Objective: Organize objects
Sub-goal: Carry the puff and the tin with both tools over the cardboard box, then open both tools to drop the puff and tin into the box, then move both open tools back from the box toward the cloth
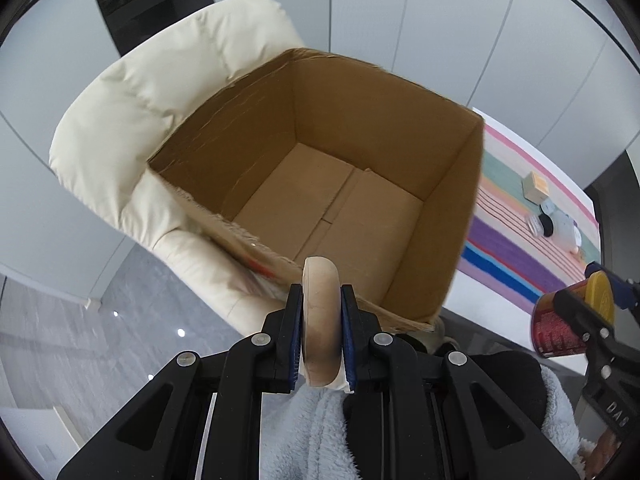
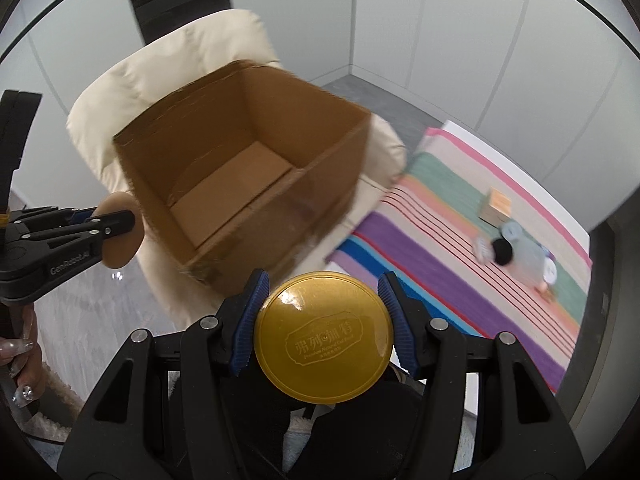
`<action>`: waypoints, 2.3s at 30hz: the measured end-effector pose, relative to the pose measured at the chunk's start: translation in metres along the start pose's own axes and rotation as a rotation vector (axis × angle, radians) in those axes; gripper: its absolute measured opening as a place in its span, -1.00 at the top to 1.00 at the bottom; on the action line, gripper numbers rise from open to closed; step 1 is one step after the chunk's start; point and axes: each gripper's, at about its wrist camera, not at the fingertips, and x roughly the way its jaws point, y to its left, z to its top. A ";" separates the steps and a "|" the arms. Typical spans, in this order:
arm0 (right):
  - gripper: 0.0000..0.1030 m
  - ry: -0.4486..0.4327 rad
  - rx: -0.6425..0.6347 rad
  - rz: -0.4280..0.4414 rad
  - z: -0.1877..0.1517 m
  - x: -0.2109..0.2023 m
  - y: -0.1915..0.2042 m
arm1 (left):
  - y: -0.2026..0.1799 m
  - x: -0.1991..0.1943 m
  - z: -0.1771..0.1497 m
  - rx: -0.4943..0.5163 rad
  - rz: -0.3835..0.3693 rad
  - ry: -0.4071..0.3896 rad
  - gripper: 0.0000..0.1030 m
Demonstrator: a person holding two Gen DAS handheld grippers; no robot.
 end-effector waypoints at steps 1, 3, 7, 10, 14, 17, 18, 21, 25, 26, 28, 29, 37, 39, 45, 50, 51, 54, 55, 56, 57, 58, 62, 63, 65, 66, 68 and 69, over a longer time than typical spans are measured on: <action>-0.15 0.002 -0.008 0.005 0.002 0.002 0.004 | 0.003 0.001 0.002 -0.011 -0.006 -0.001 0.65; -0.15 0.005 -0.021 0.014 0.007 0.006 0.012 | 0.007 0.001 0.006 -0.021 -0.008 -0.012 0.65; -0.15 -0.002 -0.039 0.020 0.019 0.010 0.020 | 0.010 -0.005 0.022 -0.028 -0.023 -0.063 0.65; -0.15 -0.016 -0.048 0.023 0.035 0.013 0.024 | 0.010 -0.007 0.037 -0.021 -0.023 -0.104 0.65; -0.15 -0.034 -0.069 0.015 0.061 0.026 0.033 | 0.015 0.008 0.055 -0.018 -0.018 -0.097 0.65; -0.15 -0.032 -0.076 0.026 0.080 0.043 0.038 | 0.024 0.025 0.070 -0.033 0.003 -0.097 0.64; -0.15 -0.026 -0.073 0.032 0.086 0.049 0.039 | 0.027 0.033 0.078 -0.035 0.024 -0.098 0.64; -0.15 -0.016 -0.080 0.035 0.099 0.070 0.043 | 0.035 0.051 0.090 -0.050 0.044 -0.087 0.64; -0.15 -0.043 -0.128 -0.016 0.109 0.087 0.057 | 0.053 0.063 0.093 -0.105 0.020 -0.061 0.64; -0.15 -0.045 -0.130 -0.020 0.110 0.089 0.060 | 0.055 0.063 0.092 -0.107 0.021 -0.061 0.64; -0.15 -0.038 -0.135 -0.024 0.113 0.094 0.064 | 0.056 0.061 0.093 -0.110 0.025 -0.075 0.50; -0.15 -0.043 -0.140 -0.033 0.113 0.096 0.066 | 0.056 0.059 0.093 -0.111 0.018 -0.083 0.26; -0.87 -0.046 -0.126 -0.083 0.109 0.102 0.064 | 0.051 0.050 0.092 -0.093 0.038 -0.113 -0.56; -0.87 -0.039 -0.105 -0.074 0.106 0.102 0.057 | 0.049 0.052 0.092 -0.092 0.031 -0.098 -0.57; -0.87 -0.023 -0.042 -0.066 0.097 0.101 0.036 | 0.045 0.053 0.092 -0.091 0.024 -0.081 -0.57; -0.87 -0.011 -0.023 -0.071 0.089 0.102 0.026 | 0.043 0.052 0.091 -0.079 0.032 -0.077 -0.57; -0.87 -0.010 -0.019 -0.073 0.088 0.101 0.024 | 0.041 0.051 0.088 -0.073 0.032 -0.076 -0.57; -0.87 -0.012 0.004 -0.081 0.082 0.094 0.018 | 0.033 0.047 0.080 -0.047 0.049 -0.056 -0.57; -0.87 -0.014 0.008 -0.082 0.080 0.091 0.016 | 0.030 0.045 0.076 -0.042 0.038 -0.045 -0.57; -0.87 -0.016 0.011 -0.086 0.078 0.087 0.014 | 0.027 0.043 0.073 -0.041 0.027 -0.038 -0.57; -0.87 -0.017 0.012 -0.090 0.076 0.084 0.012 | 0.025 0.040 0.069 -0.043 0.014 -0.027 -0.57; -0.87 -0.018 0.017 -0.094 0.073 0.079 0.010 | 0.024 0.036 0.066 -0.047 0.002 -0.026 -0.57; -0.87 -0.020 0.040 -0.103 0.059 0.062 0.002 | 0.011 0.017 0.053 -0.044 -0.012 -0.058 -0.57; -0.87 -0.020 0.043 -0.106 0.056 0.060 0.002 | 0.008 0.012 0.050 -0.039 -0.014 -0.067 -0.57; -0.87 -0.017 0.050 -0.115 0.047 0.052 -0.002 | 0.000 0.006 0.042 -0.028 -0.020 -0.075 -0.63; -0.87 -0.015 0.054 -0.118 0.042 0.048 -0.005 | -0.003 0.003 0.037 -0.029 -0.026 -0.072 -0.63; -0.87 -0.012 0.061 -0.124 0.032 0.040 -0.010 | -0.006 0.001 0.028 -0.035 -0.035 -0.061 -0.63; -0.87 -0.010 0.066 -0.126 0.028 0.037 -0.012 | -0.008 0.000 0.024 -0.039 -0.048 -0.054 -0.63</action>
